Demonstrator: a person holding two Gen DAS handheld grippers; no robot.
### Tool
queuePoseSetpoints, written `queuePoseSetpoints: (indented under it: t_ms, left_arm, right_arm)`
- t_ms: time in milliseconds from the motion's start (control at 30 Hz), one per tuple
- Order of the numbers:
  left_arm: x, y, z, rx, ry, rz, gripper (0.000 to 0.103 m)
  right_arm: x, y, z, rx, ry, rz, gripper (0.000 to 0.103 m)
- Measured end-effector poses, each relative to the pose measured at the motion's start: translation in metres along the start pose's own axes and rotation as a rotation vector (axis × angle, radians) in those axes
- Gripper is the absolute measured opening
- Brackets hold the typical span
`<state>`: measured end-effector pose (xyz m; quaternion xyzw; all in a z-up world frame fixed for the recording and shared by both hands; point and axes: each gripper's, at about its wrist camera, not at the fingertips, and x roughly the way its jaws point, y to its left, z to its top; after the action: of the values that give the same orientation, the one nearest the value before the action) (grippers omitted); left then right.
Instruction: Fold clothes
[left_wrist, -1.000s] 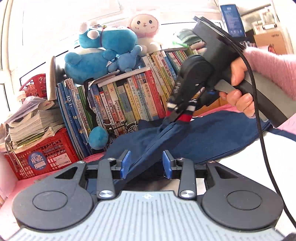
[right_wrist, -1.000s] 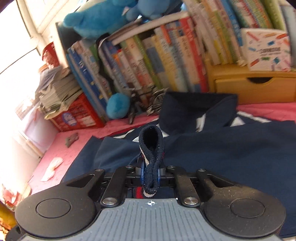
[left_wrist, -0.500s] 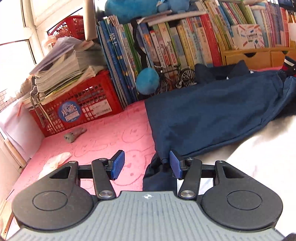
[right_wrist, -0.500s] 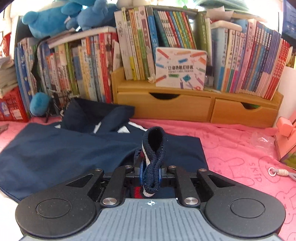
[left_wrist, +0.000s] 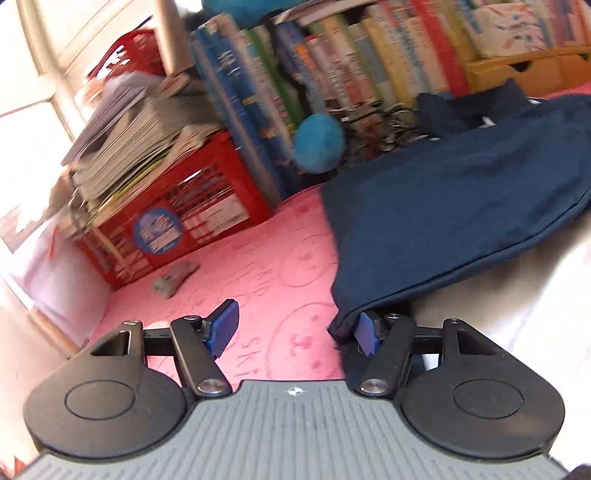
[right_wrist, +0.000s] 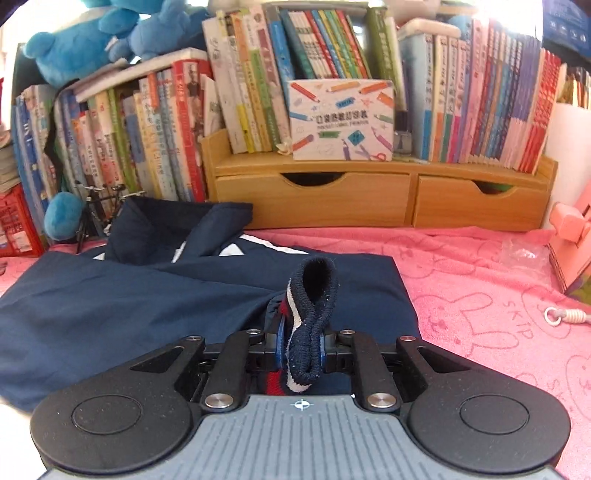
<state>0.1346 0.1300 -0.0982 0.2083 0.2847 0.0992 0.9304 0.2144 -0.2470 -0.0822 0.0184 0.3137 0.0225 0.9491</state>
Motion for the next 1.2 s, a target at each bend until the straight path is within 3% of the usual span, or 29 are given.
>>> queuePoseSetpoints:
  t_ms: [133, 233, 300, 367, 467, 533, 600, 733, 867, 933, 1000, 1100, 1200]
  left_arm:
    - [0.002, 0.011, -0.009, 0.011, 0.031, -0.011, 0.066]
    - [-0.006, 0.01, -0.012, 0.126, 0.016, -0.039, 0.065]
    - [-0.014, 0.023, -0.013, 0.143, 0.015, -0.116, 0.066]
    - [-0.027, 0.045, -0.012, 0.087, -0.01, -0.21, 0.066]
    - [-0.046, 0.076, -0.002, -0.079, -0.083, -0.374, 0.064]
    - [-0.055, 0.084, 0.013, -0.18, -0.163, -0.46, 0.064]
    - [-0.049, 0.069, 0.03, -0.184, -0.199, -0.452, 0.064]
    - [-0.011, 0.019, 0.051, -0.137, -0.131, -0.387, 0.06]
    - [0.008, -0.016, 0.037, -0.047, -0.056, -0.349, 0.056]
    - [0.008, -0.025, 0.027, -0.016, -0.051, -0.322, 0.056]
    - [0.008, -0.032, 0.02, 0.011, -0.05, -0.296, 0.057]
    - [0.007, -0.034, 0.018, 0.022, -0.054, -0.285, 0.057]
    - [0.007, -0.034, 0.019, 0.031, -0.058, -0.278, 0.057]
  right_arm:
    - [0.005, 0.013, -0.006, -0.057, 0.021, 0.025, 0.018]
    - [0.015, 0.026, -0.015, -0.148, 0.029, -0.033, 0.02]
    - [0.017, 0.035, -0.021, -0.245, 0.007, -0.096, 0.022]
    - [0.016, 0.043, -0.027, -0.357, -0.024, -0.165, 0.026]
    - [0.013, 0.048, -0.034, -0.472, -0.06, -0.252, 0.049]
    - [0.006, 0.041, -0.033, -0.436, -0.069, -0.274, 0.07]
    - [-0.003, 0.031, -0.03, -0.361, -0.07, -0.274, 0.076]
    - [-0.029, 0.026, -0.023, -0.198, -0.113, -0.231, 0.076]
    - [-0.049, 0.054, -0.014, -0.115, -0.114, 0.055, 0.072]
    - [-0.042, 0.082, -0.008, -0.091, -0.064, 0.178, 0.051]
    - [-0.032, 0.111, -0.006, -0.086, -0.014, 0.272, 0.04]
    - [-0.018, 0.147, -0.014, -0.16, 0.033, 0.275, 0.038]
    - [-0.012, 0.148, -0.03, -0.279, 0.039, 0.15, 0.037]
